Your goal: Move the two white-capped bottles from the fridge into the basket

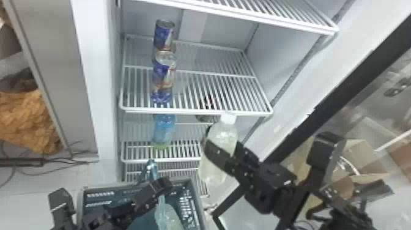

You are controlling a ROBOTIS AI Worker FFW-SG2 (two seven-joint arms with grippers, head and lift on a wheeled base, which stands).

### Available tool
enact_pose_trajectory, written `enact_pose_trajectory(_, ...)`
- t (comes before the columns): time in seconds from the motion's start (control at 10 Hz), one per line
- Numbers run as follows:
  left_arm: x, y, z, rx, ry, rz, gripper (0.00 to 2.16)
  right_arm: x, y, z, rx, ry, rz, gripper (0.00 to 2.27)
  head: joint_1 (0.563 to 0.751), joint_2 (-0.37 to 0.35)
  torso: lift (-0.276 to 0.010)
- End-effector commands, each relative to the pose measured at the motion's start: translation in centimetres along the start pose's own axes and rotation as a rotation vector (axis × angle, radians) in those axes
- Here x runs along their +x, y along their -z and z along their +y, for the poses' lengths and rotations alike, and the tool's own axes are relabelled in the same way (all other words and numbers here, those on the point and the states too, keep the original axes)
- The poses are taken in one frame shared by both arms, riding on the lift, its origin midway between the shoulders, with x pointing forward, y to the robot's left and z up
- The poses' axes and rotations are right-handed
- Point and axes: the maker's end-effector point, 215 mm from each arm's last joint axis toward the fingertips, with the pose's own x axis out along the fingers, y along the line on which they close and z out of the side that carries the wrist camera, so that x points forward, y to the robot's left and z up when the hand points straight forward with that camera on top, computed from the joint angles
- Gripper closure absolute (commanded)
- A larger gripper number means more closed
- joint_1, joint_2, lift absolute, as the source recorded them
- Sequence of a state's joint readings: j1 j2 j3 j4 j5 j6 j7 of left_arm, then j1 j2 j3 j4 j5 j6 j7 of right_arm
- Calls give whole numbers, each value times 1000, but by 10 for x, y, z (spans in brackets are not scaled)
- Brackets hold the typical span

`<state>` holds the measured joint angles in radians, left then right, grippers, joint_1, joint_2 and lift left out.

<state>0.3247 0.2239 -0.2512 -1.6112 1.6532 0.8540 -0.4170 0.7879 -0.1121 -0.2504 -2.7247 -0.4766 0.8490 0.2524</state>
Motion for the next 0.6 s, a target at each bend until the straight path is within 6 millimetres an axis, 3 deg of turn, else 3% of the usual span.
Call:
enact_pose_trajectory(0.0,-2,-1,1,-2,-2,-4,1168,-8,25,2,2,7,97,812,695,-350,0)
enact_pose_trajectory(0.3,-2,-1,1,0,-3,-4,1168,-9,64,-2,53,5,201,812,695,-350,0)
enact_pose_trajectory(0.5,-3,-2,1,-1,-3,-8,1168,1,91,-10,91,-7,259,812,695,-350,0)
